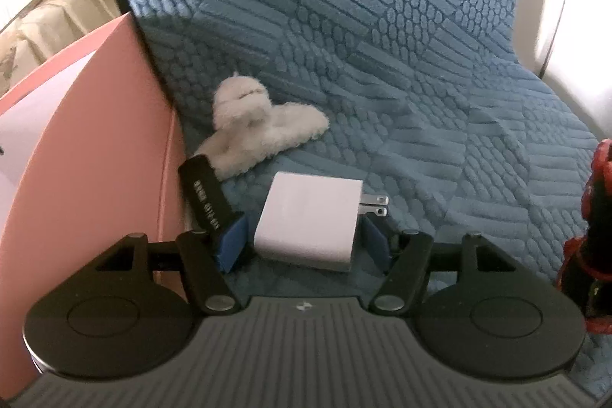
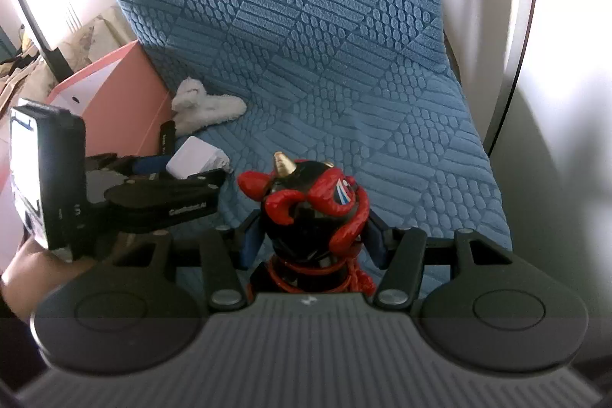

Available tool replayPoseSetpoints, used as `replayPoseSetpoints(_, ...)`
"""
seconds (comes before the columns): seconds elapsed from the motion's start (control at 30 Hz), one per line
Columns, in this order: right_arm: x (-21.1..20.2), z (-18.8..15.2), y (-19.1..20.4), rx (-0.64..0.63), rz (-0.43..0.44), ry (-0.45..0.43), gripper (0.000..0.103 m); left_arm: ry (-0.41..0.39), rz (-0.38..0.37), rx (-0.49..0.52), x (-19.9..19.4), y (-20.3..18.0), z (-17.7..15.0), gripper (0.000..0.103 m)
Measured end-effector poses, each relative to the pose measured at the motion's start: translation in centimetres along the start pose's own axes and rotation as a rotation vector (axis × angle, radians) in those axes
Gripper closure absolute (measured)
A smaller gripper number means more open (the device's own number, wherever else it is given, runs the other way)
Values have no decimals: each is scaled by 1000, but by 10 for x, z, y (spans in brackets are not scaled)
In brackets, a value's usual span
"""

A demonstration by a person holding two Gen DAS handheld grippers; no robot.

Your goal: Organize rigid objects

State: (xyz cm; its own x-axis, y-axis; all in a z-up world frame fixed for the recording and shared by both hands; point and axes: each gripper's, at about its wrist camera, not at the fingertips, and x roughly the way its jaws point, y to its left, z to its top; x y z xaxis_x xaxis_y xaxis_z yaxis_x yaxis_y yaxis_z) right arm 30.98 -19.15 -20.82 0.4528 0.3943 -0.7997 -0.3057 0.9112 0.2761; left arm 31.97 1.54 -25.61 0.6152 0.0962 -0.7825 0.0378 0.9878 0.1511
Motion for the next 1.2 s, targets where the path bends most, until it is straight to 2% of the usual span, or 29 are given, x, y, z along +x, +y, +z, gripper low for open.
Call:
replayPoseSetpoints(0.17,7,2,-1,-3,-3,20,45,-10,-25,-26,4,0,2,35)
replayPoseSetpoints(0.23,10,2,-1,-10,-8,28,45,-9,-44,-52,4,2,3,45)
replayPoseSetpoints(0.4,13,2,2,-32,-15,25,45,-3,-51,-92,0,5,2,47)
replayPoseSetpoints(0.53,12,2,4,-45,-22,19,45,-6,-103,-131,-10,9,-2,47)
replayPoseSetpoints(1.07,-14,-21,26,-61,-63,-34,45,-50,-228,-251,-91,26,-33,47)
replayPoseSetpoints(1.2,-20,-27,33,-37,-65,-11,45,-42,-267,-270,-102,28,-36,47)
